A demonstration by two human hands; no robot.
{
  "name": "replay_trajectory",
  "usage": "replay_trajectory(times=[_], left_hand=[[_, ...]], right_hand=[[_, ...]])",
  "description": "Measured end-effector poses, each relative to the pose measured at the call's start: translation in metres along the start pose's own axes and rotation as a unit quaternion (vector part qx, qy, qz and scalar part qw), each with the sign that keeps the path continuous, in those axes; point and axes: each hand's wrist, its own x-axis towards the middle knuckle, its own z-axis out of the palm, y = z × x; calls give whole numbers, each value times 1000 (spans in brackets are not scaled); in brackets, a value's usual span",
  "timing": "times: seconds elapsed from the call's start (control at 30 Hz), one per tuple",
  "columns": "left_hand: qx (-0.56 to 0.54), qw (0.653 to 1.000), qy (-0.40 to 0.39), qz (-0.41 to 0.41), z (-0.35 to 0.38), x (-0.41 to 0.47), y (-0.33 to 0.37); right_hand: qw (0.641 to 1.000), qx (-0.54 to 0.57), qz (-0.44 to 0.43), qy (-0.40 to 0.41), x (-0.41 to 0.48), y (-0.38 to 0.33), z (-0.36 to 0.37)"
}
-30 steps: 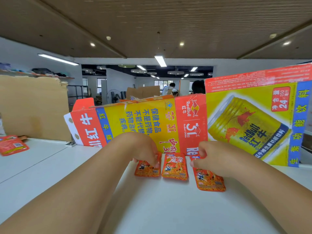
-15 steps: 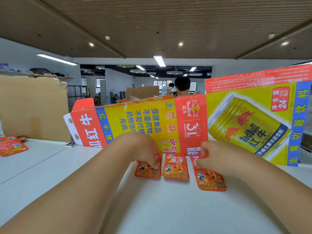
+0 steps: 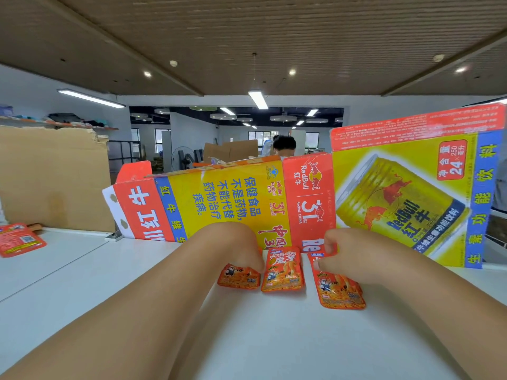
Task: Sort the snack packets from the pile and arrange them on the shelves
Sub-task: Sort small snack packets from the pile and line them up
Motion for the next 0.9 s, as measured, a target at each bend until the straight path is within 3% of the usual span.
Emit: replay_trajectory(times=[0.9], left_hand=[[-30, 999, 19, -27, 4, 7, -6]], right_hand=[[1000, 7, 4, -7, -2, 1, -3]])
